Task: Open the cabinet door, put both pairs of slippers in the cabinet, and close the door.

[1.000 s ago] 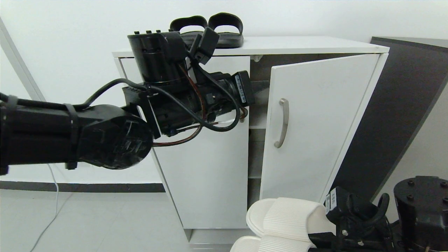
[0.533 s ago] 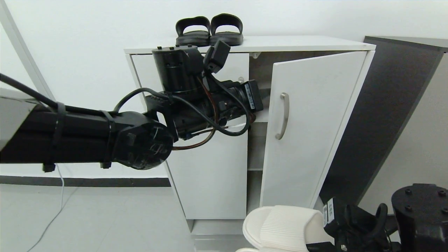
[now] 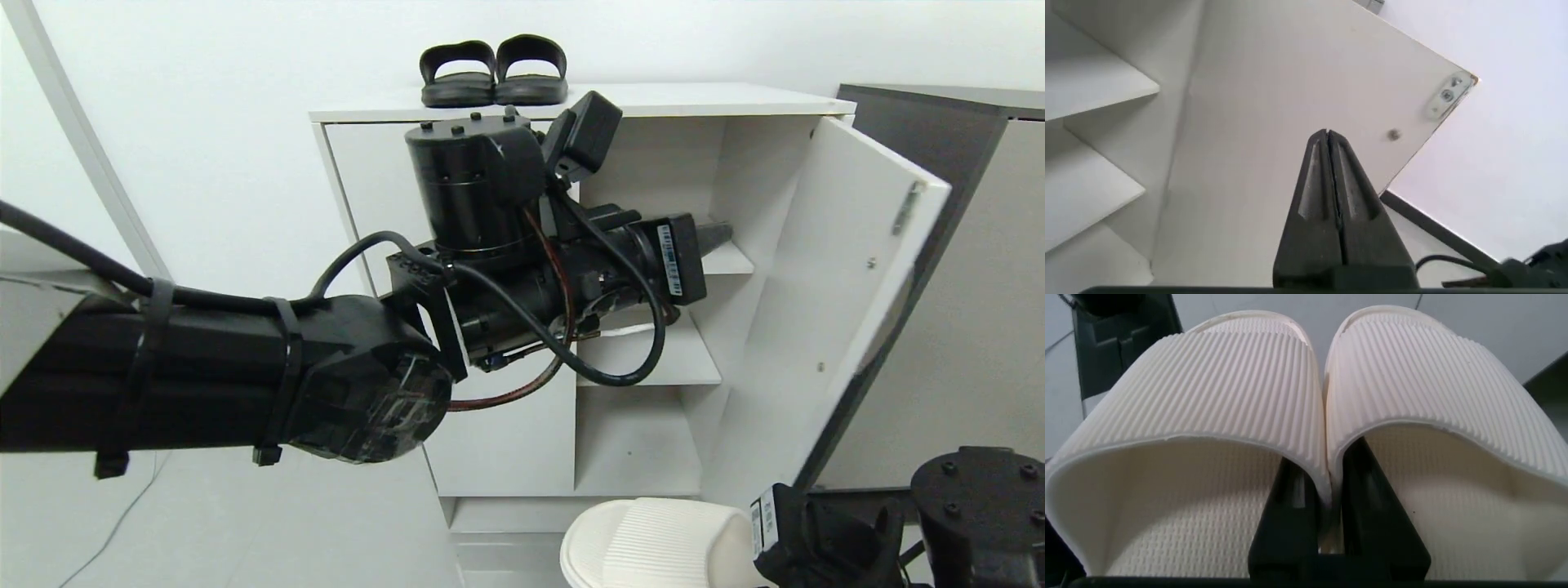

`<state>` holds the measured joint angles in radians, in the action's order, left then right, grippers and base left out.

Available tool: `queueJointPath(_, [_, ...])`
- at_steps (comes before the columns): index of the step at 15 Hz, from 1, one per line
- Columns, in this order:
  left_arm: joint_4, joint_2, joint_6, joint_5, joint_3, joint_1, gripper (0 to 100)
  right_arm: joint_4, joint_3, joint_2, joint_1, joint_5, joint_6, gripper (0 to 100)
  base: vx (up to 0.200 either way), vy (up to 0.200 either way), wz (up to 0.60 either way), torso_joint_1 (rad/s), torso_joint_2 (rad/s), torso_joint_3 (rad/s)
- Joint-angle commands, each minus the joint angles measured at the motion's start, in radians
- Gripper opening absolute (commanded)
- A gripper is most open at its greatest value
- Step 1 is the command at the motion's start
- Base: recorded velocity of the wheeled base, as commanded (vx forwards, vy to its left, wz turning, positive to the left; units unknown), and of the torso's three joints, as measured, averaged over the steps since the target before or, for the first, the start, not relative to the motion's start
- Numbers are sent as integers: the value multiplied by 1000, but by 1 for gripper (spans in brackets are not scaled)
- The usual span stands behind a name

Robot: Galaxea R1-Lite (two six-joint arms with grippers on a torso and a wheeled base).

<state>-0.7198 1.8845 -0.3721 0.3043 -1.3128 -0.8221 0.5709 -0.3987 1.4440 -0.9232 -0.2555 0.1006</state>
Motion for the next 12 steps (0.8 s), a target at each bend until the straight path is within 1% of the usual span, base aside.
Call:
queueJointPath(1, [-1,-5,1,-10,13,18,0,7,0,3,0,1,1,0,0,0,0,0,0,0])
queueJointPath(3, [-1,-39,1,-54,21,74,0,12,0,10,4,2,-2,0,0,0,0,0,0,0])
queueJointPath(4, [-1,-65,1,-66,29,106,0,14,0,13,4,2,-2,0,0,0,0,0,0,0])
queueJointPath(5, [2,-108,1,-71,56,140,0,21,0,15,6,2,-1,0,0,0,0,0,0,0])
queueJointPath(7, [11,-237,1,-71,167,195,0,27,0,16,7,5,-2,0,0,0,0,0,0,0])
queueJointPath(8, [11,-324,2,-73,245,230,0,27,-6,24,18,7,-7,0,0,0,0,0,0,0])
queueJointPath(9, [13,-420,13,-77,325,265,0,27,-23,38,41,10,-9,0,0,0,0,0,0,0])
queueJointPath(10, [23,-519,36,-82,408,301,0,27,-45,55,66,21,-13,0,0,0,0,0,0,0])
queueJointPath(11, [94,-639,65,-94,484,348,0,27,-65,79,86,53,-29,0,0,0,0,0,0,0])
queueJointPath(12, [195,-748,102,-114,541,393,0,30,-91,105,95,105,-59,0,0,0,0,0,0,0])
